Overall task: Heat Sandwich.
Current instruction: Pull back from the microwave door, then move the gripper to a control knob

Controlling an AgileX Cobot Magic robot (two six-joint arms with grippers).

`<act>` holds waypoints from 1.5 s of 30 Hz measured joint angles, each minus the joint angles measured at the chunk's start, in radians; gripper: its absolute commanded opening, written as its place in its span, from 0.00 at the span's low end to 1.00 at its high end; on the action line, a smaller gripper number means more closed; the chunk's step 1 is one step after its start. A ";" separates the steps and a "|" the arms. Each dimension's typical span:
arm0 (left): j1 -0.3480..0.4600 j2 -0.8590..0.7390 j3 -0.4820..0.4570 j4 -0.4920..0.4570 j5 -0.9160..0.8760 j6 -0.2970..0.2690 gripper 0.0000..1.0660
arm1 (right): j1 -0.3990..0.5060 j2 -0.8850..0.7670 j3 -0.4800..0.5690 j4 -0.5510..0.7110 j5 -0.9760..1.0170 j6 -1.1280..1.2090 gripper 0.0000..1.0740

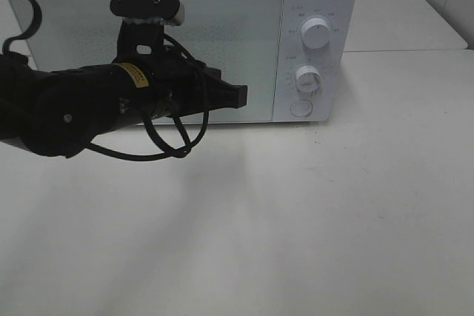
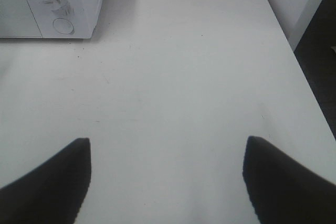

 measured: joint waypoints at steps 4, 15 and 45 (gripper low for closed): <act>-0.001 -0.042 0.002 0.000 0.177 -0.003 0.42 | 0.000 0.000 0.000 0.000 0.000 0.000 0.71; -0.001 -0.150 0.003 0.067 0.618 -0.004 0.95 | 0.000 0.000 0.000 0.000 0.000 0.000 0.71; 0.654 -0.474 0.003 0.195 1.343 -0.004 0.95 | 0.000 0.000 0.000 0.000 0.000 0.000 0.71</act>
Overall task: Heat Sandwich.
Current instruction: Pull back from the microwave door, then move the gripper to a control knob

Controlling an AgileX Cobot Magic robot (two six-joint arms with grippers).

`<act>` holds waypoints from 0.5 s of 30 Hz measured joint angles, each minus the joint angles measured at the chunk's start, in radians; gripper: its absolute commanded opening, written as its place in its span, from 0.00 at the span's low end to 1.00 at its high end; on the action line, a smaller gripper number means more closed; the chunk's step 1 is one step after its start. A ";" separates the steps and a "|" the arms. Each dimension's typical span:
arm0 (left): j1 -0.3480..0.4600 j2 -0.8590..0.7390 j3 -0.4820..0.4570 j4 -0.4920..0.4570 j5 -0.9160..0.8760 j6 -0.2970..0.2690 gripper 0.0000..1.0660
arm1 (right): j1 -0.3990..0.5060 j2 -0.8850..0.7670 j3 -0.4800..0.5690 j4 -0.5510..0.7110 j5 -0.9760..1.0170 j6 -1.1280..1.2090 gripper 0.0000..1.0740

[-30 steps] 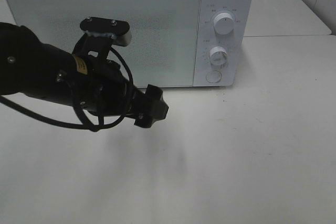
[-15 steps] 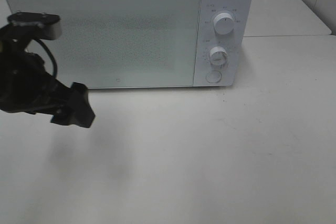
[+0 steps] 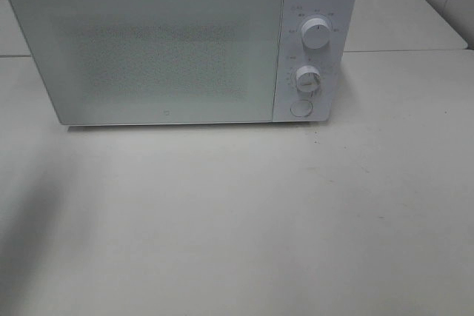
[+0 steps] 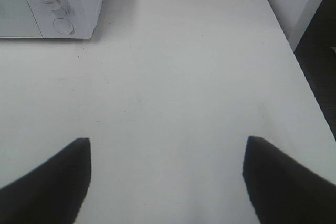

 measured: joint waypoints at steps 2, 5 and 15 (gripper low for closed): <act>0.080 -0.035 0.000 0.019 0.053 0.000 0.95 | 0.000 0.000 0.000 0.000 0.000 0.000 0.71; 0.125 -0.070 0.003 0.027 0.073 0.000 0.95 | 0.000 0.000 0.000 0.000 0.000 0.000 0.71; 0.148 -0.348 0.133 0.027 0.051 0.004 0.95 | 0.000 0.000 0.000 0.000 0.000 0.000 0.71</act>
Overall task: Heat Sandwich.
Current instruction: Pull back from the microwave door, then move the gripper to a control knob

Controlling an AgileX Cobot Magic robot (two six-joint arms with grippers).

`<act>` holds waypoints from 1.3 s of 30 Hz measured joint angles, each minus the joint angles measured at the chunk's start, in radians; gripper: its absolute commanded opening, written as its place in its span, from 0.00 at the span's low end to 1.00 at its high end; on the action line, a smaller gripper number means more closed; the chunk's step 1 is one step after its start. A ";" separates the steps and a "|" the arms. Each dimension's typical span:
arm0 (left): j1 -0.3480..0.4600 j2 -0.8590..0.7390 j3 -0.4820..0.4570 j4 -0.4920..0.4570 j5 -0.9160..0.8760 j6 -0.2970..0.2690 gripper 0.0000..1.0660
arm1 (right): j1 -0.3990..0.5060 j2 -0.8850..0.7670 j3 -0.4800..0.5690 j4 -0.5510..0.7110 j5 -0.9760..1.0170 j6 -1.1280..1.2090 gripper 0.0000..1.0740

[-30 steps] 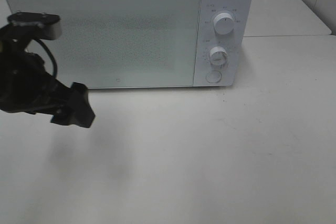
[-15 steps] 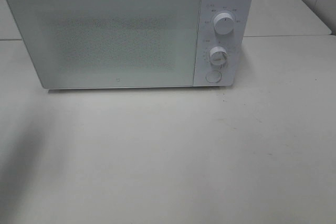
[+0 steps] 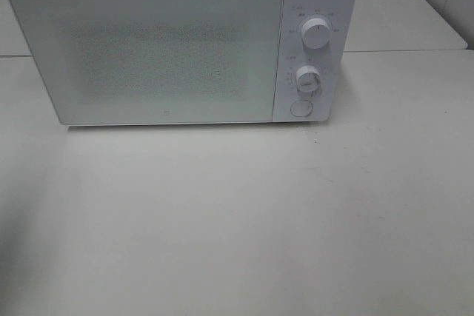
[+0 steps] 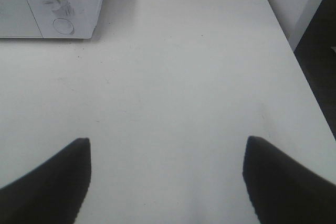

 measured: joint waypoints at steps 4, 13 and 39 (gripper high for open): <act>0.000 -0.105 0.049 -0.010 -0.010 0.017 0.95 | 0.000 0.000 0.000 0.000 0.000 0.000 0.71; 0.005 -0.344 0.143 -0.037 -0.008 0.053 0.95 | 0.000 0.000 0.000 0.000 0.000 0.000 0.71; 0.006 -0.751 0.221 -0.029 0.049 0.042 0.95 | 0.000 0.000 0.000 0.000 0.000 0.000 0.71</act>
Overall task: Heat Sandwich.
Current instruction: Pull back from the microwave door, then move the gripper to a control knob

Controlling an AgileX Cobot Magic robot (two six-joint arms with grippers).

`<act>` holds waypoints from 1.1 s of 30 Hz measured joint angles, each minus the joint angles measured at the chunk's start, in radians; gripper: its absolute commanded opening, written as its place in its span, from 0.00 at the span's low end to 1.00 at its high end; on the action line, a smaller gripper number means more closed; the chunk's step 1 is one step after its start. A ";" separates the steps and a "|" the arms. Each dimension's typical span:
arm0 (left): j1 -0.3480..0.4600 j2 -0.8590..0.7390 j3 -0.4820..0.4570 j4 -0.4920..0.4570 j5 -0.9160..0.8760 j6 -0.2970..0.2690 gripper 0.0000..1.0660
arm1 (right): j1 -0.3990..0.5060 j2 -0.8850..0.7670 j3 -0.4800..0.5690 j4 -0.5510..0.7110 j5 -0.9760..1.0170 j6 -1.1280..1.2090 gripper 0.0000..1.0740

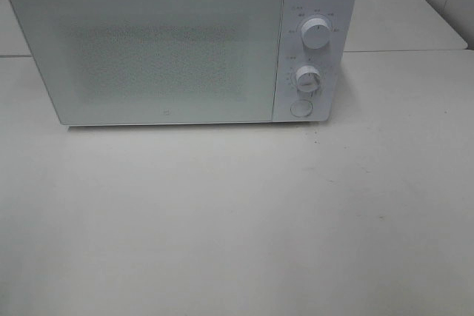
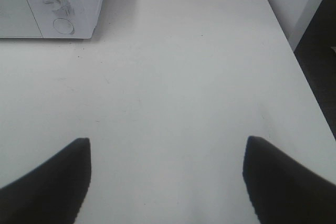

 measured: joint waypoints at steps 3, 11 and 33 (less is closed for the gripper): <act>0.000 -0.046 0.000 0.001 0.000 0.000 0.95 | 0.000 0.000 0.000 0.000 0.000 0.000 0.71; 0.000 -0.190 0.000 0.001 0.000 0.000 0.95 | 0.000 0.000 0.000 0.000 0.000 0.000 0.71; 0.000 -0.215 0.000 0.002 0.001 0.000 0.95 | 0.000 0.000 0.000 0.000 0.000 0.000 0.71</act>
